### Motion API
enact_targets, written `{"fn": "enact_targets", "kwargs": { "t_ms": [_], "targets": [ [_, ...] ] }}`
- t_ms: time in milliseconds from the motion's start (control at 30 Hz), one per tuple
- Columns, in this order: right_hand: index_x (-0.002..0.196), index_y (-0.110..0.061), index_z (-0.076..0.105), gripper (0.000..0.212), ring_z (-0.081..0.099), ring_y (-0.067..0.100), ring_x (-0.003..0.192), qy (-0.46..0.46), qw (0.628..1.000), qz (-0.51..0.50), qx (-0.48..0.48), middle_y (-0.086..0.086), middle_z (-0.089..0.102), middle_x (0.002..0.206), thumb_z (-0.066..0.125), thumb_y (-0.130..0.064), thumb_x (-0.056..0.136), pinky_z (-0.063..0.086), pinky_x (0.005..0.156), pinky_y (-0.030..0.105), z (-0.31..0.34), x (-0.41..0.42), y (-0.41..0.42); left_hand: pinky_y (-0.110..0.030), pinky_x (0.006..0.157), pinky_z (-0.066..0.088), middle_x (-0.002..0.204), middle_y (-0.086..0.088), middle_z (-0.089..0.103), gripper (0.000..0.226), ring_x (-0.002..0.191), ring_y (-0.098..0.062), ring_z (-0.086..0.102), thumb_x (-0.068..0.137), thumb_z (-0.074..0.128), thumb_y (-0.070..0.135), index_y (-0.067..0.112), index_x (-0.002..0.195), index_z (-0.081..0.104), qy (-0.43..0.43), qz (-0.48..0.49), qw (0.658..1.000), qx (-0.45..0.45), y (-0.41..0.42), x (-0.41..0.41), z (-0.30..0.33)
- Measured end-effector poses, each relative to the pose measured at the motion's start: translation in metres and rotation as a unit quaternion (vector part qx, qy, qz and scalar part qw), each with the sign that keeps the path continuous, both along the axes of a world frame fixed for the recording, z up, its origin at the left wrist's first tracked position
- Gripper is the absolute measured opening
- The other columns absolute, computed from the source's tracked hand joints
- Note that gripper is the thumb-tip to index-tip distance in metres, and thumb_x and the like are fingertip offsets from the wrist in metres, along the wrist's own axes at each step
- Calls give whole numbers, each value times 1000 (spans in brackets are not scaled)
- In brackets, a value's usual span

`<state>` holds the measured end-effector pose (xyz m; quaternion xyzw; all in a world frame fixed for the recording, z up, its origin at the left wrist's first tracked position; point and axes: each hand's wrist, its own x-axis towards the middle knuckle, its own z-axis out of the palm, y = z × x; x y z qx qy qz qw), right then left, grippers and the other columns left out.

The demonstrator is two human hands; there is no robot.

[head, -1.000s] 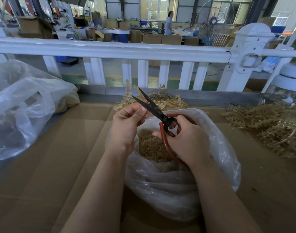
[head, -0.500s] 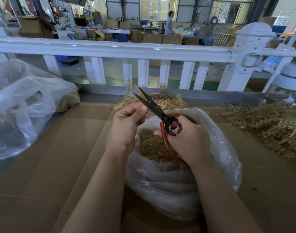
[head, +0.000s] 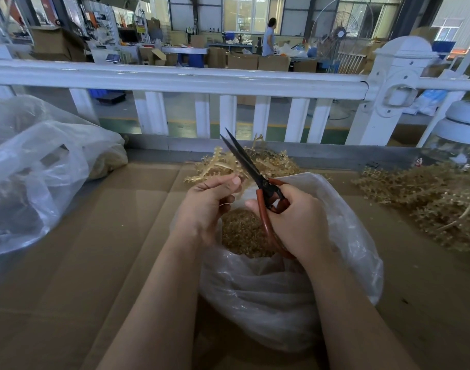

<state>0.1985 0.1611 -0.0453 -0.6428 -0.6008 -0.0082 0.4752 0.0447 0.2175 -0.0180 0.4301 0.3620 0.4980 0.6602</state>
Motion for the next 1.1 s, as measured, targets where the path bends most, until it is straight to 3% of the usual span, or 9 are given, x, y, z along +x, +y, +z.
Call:
{"fn": "enact_targets", "kwargs": {
  "t_ms": [233,367,467,567,633,767,900,967,1100],
  "targets": [
    [74,-30,72,17,66,2,59,210,976,56,-15,-12,71,66,75,-35,90,47,52,14,3,1,6,-13,46,42,66,0,66,25,52,-6,52,76,76,8,3,100,75,32,-44,998,-37,-3,5,0],
    [76,-31,72,13,66,3,59,246,967,71,-11,-11,72,68,76,-31,88,50,52,16,5,-1,6,-16,50,46,71,0,67,19,58,-6,56,53,81,26,20,71,79,52,-59,996,-32,-6,7,-1],
    [78,-35,71,9,66,1,62,249,965,82,-3,-15,72,69,76,-42,81,49,52,14,7,-4,5,-13,54,45,72,8,71,12,62,-1,61,56,81,28,27,67,79,73,-65,995,11,-6,7,-3],
    [82,-33,71,11,69,6,69,256,963,80,-11,-11,73,76,76,-42,81,60,63,27,7,-1,5,-9,52,46,70,10,72,7,59,4,63,63,79,20,26,67,80,48,-82,994,61,-8,7,-2],
    [83,-31,71,8,69,6,71,250,965,78,-12,-10,73,78,77,-35,86,60,65,29,6,0,5,-12,56,49,78,5,75,9,65,-1,68,64,80,16,20,72,80,23,-92,993,73,-8,7,-2],
    [80,-25,70,32,66,2,65,272,958,94,-7,-11,71,72,74,-54,67,53,59,18,11,-2,1,-21,67,51,89,0,73,29,80,-12,65,66,84,32,17,88,73,33,-144,988,54,-7,1,-1],
    [80,-26,68,9,62,-1,63,268,957,106,1,-14,67,68,76,-25,84,52,60,17,10,-1,1,-23,65,53,97,-2,75,39,77,-11,67,70,72,50,20,94,65,-3,-140,990,0,-6,-3,4],
    [81,-28,68,15,64,0,64,256,960,110,-1,-13,68,70,76,-16,87,55,63,18,9,0,1,-26,65,54,98,-5,74,42,77,-13,68,75,64,50,23,106,59,-38,-135,990,-21,-5,-6,6],
    [80,-27,66,18,62,4,66,241,964,113,2,-10,66,70,75,-14,87,54,63,26,9,0,1,-34,76,57,102,-8,73,78,89,-20,71,70,63,63,15,131,53,-82,-184,978,-56,-1,-15,3]
  ]
}}
